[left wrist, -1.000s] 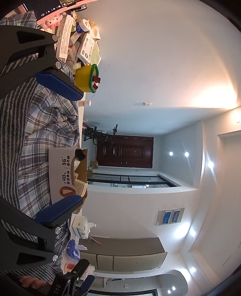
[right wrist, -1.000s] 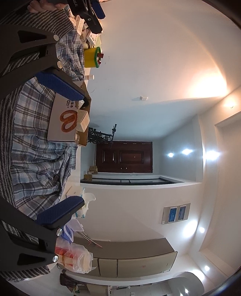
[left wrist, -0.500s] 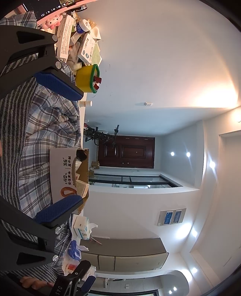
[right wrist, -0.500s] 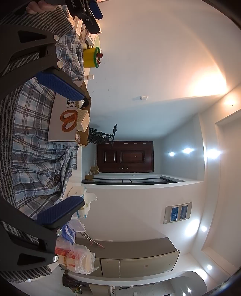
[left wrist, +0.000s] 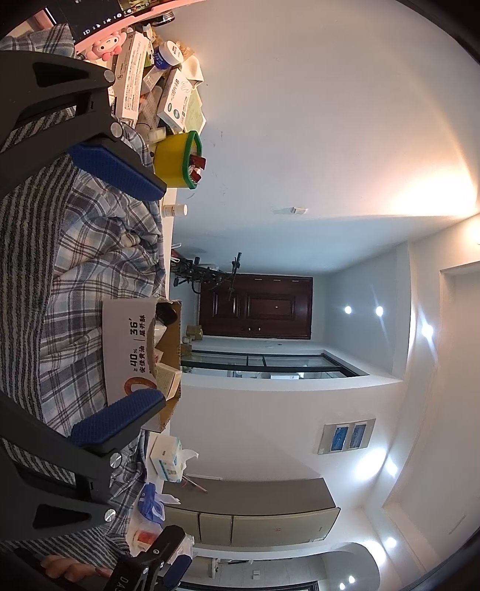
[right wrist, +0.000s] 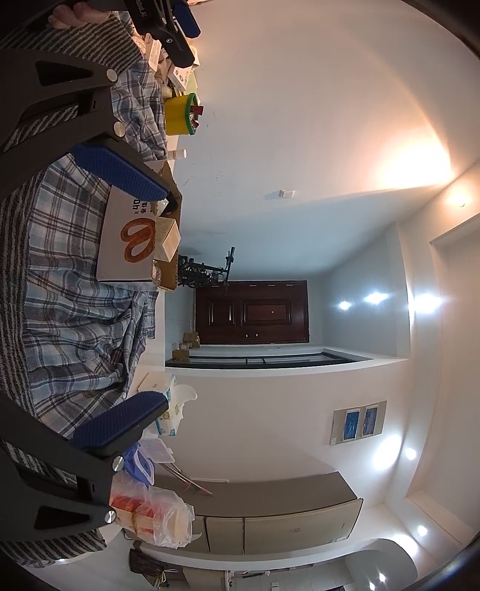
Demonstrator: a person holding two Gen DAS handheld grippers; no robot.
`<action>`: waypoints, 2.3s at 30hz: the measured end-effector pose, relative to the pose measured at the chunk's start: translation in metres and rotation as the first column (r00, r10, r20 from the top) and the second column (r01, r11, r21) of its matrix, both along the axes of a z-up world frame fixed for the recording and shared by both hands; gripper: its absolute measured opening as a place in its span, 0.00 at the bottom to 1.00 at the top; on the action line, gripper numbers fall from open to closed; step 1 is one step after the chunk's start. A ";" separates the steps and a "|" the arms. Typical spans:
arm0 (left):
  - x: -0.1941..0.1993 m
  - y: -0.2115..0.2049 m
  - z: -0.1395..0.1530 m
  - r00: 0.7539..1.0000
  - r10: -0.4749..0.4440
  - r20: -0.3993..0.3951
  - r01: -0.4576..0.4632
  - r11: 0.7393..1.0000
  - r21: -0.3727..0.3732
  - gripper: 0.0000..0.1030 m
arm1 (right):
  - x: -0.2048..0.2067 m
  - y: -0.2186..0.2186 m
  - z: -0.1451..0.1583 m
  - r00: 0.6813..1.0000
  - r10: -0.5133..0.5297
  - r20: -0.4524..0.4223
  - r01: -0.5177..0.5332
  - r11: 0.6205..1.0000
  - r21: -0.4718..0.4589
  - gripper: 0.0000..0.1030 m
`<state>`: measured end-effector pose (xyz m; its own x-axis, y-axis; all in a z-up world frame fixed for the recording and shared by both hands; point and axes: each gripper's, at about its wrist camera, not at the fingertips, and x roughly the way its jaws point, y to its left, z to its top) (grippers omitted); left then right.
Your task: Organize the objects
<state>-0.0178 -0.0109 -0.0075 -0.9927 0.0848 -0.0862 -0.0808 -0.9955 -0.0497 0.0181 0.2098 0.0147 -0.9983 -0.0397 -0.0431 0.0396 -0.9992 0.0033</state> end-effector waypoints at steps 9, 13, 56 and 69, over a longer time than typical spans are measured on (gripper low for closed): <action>-0.005 -0.006 -0.001 1.000 -0.003 0.022 0.003 1.000 0.024 1.00 | -0.001 -0.001 0.001 1.000 0.001 0.012 -0.001 1.000 -0.002 1.00; -0.006 -0.005 -0.002 1.000 -0.003 0.028 0.003 1.000 0.020 1.00 | -0.001 -0.001 0.001 1.000 0.002 0.013 -0.002 1.000 -0.003 1.00; -0.008 -0.006 -0.004 0.999 -0.008 0.036 0.007 0.999 0.034 1.00 | -0.004 -0.001 0.002 1.000 0.005 0.026 -0.005 1.000 -0.011 1.00; -0.008 -0.006 -0.004 0.999 -0.008 0.036 0.007 0.999 0.034 1.00 | -0.004 -0.001 0.002 1.000 0.005 0.026 -0.005 1.000 -0.012 1.00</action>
